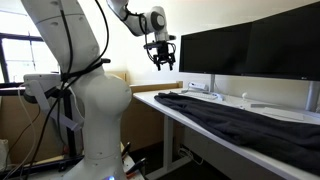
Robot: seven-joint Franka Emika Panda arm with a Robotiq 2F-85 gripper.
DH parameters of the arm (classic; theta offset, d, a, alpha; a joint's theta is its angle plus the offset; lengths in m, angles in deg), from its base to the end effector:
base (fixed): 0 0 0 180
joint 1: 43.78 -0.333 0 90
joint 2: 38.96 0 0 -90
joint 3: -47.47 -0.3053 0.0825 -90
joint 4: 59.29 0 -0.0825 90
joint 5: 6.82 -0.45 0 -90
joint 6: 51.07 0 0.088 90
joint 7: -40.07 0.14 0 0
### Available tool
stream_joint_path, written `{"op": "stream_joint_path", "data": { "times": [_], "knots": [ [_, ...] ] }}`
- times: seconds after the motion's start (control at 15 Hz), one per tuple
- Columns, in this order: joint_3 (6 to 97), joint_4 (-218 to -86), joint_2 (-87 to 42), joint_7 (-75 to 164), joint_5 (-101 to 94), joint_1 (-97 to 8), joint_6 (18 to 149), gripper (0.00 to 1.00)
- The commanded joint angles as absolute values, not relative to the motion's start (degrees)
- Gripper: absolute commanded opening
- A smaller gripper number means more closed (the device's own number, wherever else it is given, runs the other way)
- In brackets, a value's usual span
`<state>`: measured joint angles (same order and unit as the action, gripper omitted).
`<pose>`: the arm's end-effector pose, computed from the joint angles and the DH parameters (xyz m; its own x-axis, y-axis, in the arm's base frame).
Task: Fold the pants in half twice
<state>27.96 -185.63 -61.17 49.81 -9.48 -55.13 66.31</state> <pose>0.4570 0.2859 0.4883 0.9173 0.3314 0.2208 0.3298 -0.9430 0.0450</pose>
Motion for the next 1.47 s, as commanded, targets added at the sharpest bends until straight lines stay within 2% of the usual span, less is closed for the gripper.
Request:
{"op": "stream_joint_path", "data": {
  "times": [0.0, 0.6, 1.4],
  "knots": [
    [26.08, -177.58, -51.45, 51.95, -6.80, -56.13, 65.65, 1.00],
    [23.48, -164.65, -34.10, 56.79, -1.51, -63.65, 64.50, 1.00],
    [28.74, -157.08, -22.01, 82.38, 15.59, -75.35, 59.13, 1.00]
  ]
}}
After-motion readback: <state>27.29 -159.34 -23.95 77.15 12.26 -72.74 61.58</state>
